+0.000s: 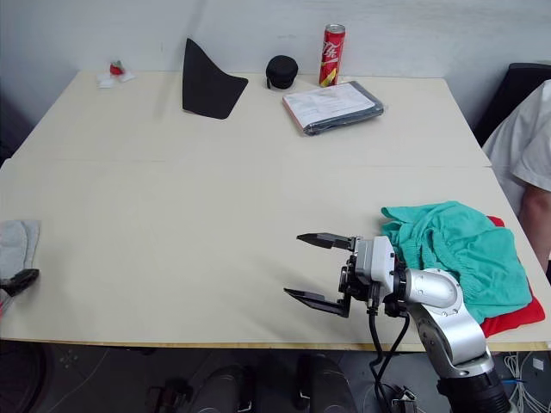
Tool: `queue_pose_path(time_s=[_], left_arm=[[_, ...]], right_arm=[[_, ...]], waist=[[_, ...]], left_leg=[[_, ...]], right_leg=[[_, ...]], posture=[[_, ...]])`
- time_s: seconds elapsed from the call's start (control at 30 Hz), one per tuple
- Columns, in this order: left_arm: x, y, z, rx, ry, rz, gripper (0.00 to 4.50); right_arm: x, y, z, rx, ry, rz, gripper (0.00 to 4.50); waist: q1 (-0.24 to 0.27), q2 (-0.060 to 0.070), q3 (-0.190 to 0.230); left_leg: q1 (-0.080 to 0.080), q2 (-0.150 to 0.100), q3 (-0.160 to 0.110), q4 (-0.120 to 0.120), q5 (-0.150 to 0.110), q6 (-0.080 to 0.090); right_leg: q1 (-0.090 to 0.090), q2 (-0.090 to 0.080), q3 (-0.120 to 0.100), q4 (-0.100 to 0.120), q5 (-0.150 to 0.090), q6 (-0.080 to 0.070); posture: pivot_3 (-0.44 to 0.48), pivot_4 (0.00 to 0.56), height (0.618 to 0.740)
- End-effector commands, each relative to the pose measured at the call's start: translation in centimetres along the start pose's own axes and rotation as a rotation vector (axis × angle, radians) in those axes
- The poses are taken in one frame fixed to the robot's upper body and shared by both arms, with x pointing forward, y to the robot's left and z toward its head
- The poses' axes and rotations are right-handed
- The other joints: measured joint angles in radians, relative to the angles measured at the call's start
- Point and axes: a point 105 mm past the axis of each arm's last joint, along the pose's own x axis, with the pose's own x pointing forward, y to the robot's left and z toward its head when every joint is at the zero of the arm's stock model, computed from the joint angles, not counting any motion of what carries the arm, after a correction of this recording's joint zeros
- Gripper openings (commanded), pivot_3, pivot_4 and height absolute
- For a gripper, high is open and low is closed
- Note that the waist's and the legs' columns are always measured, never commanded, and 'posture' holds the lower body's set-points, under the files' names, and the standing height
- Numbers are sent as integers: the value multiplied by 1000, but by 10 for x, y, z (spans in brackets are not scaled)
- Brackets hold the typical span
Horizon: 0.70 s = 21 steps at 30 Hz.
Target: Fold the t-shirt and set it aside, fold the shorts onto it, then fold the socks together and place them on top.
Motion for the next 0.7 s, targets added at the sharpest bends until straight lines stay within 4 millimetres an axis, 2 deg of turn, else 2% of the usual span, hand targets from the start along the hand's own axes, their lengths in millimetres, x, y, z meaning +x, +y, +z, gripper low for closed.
queue_pose_path(time_s=[0.03, 0.13, 0.27, 0.4, 0.43, 0.53, 0.6, 0.67, 0.7], left_arm=[[9, -2, -9, 5, 59, -23, 3559], [19, -6, -8, -16, 58, -52, 2546], [25, -10, -8, -37, 61, -109, 1266], [28, -24, 13, 10, -42, -252, 28], [28, -28, 17, 23, -63, -279, 28], [23, -59, 26, 142, -102, -478, 28], [17, -90, 30, 235, -142, -640, 28], [3, -131, 29, 391, -183, -854, 28], [-3, -144, 27, 448, -192, -924, 28]], right_arm=[[0, -1, 10, -36, -18, -25, 4500], [-1, -1, 9, -34, -14, -31, 4500], [-2, -3, 9, -35, -7, -42, 4500], [-4, -6, 8, -37, 7, -48, 4500], [-5, -7, 7, -37, 9, -51, 4500], [-11, -10, 5, -41, 32, -67, 4500], [-17, -12, 4, -44, 51, -85, 4500], [-25, -13, 3, -51, 77, -101, 4500], [-28, -13, 2, -52, 85, -105, 4500]], waist=[[1, 1, 0], [5, 1, 0], [5, 4, 0], [13, 7, -1], [17, 7, -1], [26, 7, -1], [28, 7, -1], [29, 7, -1], [29, 7, -1]], left_leg=[[0, 0, 0, 0, 0, 0], [2, -1, 0, 1, 1, 2], [5, -1, 0, 0, 3, -5], [5, -1, 0, 0, 3, -5], [5, -1, 0, 0, 4, -4], [3, -1, 0, 1, 5, -1], [2, -2, 0, 2, 5, 0], [1, -3, 0, 2, 5, 0], [1, -3, 0, 2, 5, 0]], right_leg=[[0, -1, 0, 1, 0, 0], [0, -2, 1, 4, 0, 0], [0, -2, 1, 9, 1, -2], [0, -2, 1, 10, 1, -3], [0, -2, 1, 10, 1, -3], [-1, -2, 1, 10, 1, -3], [-1, -3, 1, 9, 1, -3], [-1, -4, 1, 8, 1, -3], [-1, -5, 1, 8, 1, -3]], posture=[[0, 150, 740], [0, 150, 740], [0, 150, 740], [0, 150, 740], [0, 150, 740], [0, 150, 740], [0, 150, 740], [0, 150, 740], [0, 150, 740]])
